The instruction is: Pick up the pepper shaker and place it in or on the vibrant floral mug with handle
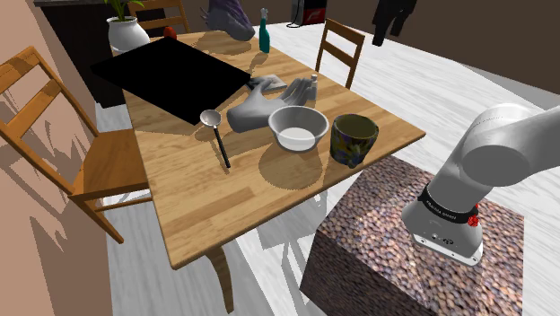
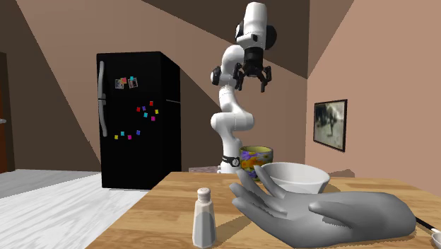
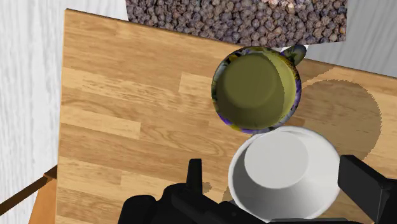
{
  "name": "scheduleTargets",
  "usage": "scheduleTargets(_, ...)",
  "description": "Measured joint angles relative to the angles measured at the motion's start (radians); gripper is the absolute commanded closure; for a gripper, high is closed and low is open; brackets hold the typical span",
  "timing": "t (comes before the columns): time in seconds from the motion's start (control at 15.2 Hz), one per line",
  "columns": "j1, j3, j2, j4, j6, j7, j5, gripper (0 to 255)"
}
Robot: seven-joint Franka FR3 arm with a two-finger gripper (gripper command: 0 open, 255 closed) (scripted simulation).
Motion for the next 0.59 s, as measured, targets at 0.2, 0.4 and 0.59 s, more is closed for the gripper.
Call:
scheduleTargets(0.2, -0.006, -0.016, 0.029, -0.002, 0.029, -0.01, -0.005, 0)
scheduleTargets(0.4, -0.019, -0.051, 0.11, 0.007, 0.097, -0.031, -0.011, 0)
scheduleTargets(0.59, -0.031, -0.089, 0.201, 0.027, 0.163, -0.057, -0.014, 0)
